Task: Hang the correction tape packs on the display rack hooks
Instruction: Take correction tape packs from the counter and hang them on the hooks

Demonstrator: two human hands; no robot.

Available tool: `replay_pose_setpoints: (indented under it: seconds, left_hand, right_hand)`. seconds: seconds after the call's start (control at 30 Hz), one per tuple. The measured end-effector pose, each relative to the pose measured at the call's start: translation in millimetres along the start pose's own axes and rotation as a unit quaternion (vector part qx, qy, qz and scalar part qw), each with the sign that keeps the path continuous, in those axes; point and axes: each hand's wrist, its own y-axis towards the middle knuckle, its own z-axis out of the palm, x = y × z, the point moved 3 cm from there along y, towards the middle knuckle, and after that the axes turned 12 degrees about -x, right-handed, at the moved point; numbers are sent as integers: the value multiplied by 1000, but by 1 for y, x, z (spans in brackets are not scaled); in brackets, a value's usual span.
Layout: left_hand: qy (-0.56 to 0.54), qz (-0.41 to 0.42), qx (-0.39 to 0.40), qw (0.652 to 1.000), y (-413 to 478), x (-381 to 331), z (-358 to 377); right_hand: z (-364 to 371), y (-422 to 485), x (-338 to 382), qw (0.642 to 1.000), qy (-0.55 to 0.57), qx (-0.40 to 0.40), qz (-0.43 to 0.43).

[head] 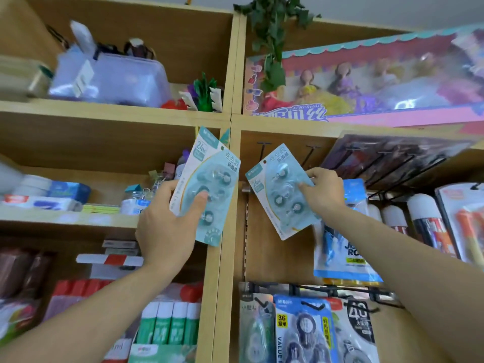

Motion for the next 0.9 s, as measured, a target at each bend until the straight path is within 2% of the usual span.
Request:
replay_pose_setpoints:
  seconds: [0.27,0.47,0.6,0.67,0.77,0.8,0.83,0.9]
  left_hand:
    - [-1,15,20,1000,27,5,-28]
    - [-1,37,34,999,35,-2,-28]
    - [-12,32,50,998,35,-11,-22]
    - [-25,17,63,998,34,-12,-17]
    - [-44,7,74,996,29,-14,-9]
    - [-52,4,76,996,26,-14,-6]
    - [-66,-2,80,995,23,-15,-2]
    - [-96,-18,94,991,15,-15,8]
  right_hand:
    - [38,-18,-18,993,58,-2,102]
    - [43,-33,-28,987,110,-18,114]
    - [50,-32,-30,986,83,14,144]
    - [51,-31,-29,992,50,23,112]
    - [39,-39,-18,996,75,-38,8]
    - [33,-44,-12,991,130,-31,17]
    - [30,-51,-6,979,196,12,55]
    - [27,-70,9,920,327,164,145]
